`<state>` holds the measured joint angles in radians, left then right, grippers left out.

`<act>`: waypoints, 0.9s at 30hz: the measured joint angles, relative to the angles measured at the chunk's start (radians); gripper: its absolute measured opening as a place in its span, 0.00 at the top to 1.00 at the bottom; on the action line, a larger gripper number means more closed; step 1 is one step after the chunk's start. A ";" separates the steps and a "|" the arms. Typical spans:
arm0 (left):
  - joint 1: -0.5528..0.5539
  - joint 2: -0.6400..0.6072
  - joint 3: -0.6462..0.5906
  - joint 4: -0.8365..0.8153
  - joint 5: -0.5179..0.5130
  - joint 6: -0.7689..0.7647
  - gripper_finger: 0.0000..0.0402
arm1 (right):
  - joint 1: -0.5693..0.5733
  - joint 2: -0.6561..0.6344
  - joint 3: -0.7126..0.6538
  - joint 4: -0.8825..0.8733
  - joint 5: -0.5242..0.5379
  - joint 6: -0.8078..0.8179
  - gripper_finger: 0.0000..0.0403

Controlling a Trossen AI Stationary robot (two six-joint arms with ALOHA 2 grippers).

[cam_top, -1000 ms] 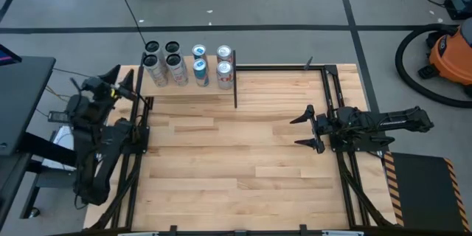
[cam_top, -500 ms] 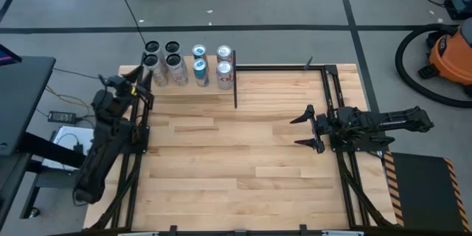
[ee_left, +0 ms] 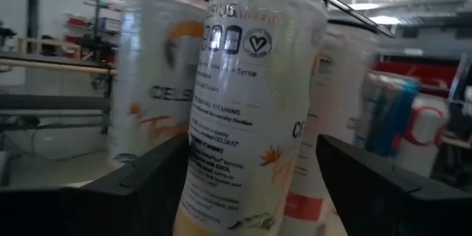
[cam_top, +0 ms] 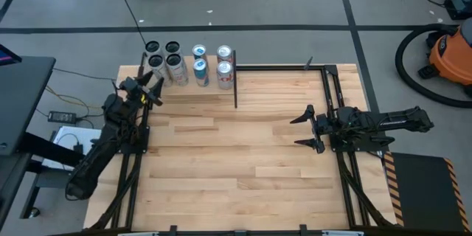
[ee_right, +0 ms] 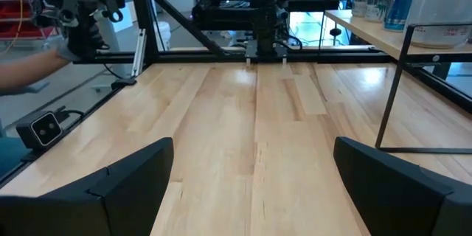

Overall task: Place canned beverage on shelf
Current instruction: Put the white-yellow soda can on the shelf aligned with the other white-yellow soda can

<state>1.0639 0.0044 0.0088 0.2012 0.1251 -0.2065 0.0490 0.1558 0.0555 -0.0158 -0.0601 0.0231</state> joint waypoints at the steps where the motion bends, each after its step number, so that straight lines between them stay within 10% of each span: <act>1: -0.008 0.000 0.000 -0.002 0.004 0.012 0.26 | 0.000 0.000 0.000 0.000 0.000 -0.002 0.05; 27: -0.131 0.000 0.001 -0.145 -0.108 0.248 0.26 | 0.000 0.001 0.000 -0.103 0.122 -0.046 0.05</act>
<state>0.9332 0.0044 0.0093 0.0558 0.0170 0.0414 0.0490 0.1570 0.0559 -0.1184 0.0624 -0.0233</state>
